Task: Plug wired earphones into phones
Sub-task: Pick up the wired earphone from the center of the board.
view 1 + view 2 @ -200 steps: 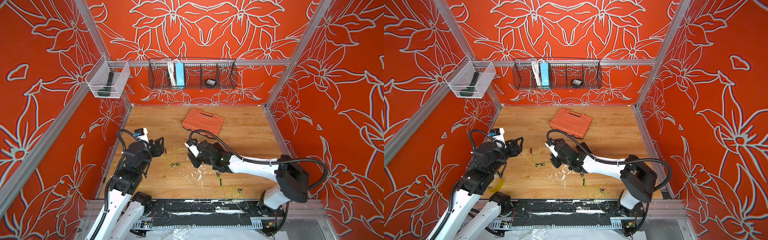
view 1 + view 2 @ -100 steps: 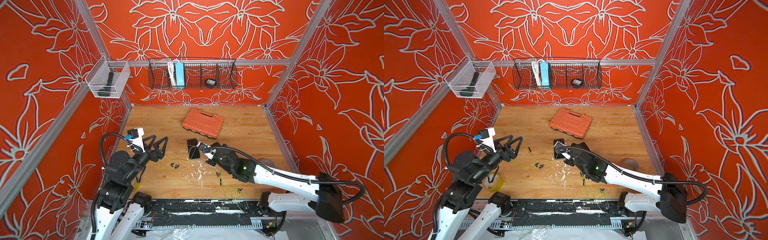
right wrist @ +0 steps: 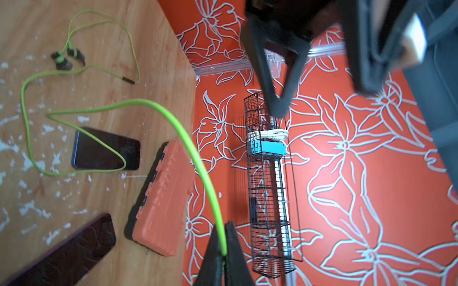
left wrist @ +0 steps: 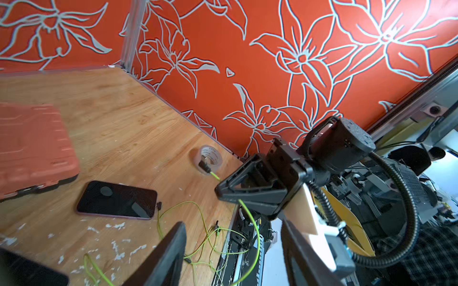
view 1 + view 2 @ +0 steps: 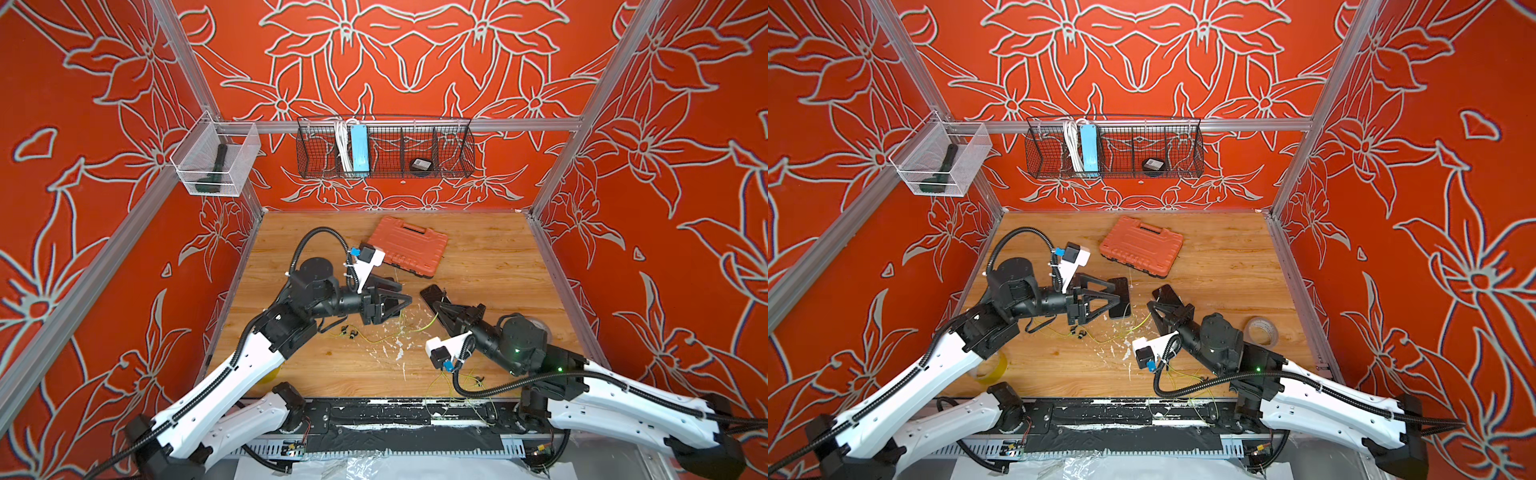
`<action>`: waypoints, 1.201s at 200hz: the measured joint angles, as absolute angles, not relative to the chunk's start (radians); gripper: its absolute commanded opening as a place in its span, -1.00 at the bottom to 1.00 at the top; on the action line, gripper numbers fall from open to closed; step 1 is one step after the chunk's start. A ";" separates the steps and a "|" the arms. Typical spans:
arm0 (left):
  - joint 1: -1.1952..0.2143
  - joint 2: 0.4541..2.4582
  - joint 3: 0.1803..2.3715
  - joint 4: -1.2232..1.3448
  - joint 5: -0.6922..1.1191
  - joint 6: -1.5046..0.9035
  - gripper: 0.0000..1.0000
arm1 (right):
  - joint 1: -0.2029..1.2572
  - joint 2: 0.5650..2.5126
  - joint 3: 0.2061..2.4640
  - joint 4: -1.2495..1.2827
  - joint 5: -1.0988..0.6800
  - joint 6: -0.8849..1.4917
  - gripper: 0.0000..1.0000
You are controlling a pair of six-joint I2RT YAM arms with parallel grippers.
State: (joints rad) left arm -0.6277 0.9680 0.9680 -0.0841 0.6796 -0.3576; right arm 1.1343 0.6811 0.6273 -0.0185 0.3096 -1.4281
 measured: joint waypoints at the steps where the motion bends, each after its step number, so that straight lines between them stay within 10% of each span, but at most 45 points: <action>1: -0.628 0.970 0.970 -0.084 0.679 -0.357 0.24 | 1.135 0.681 0.628 -0.023 0.310 -1.440 -1.00; 151: -0.780 1.209 1.050 -0.213 0.693 -0.153 -0.16 | 1.152 0.755 0.699 -0.065 0.363 -1.782 -1.00; 222: -0.796 1.267 1.081 -0.258 0.691 -0.143 -1.00 | 1.154 0.779 0.706 -0.070 0.388 -1.799 -1.00; 240: -0.796 1.277 1.087 -0.265 0.688 -0.134 -1.00 | 1.154 0.785 0.708 -0.073 0.395 -1.795 -0.69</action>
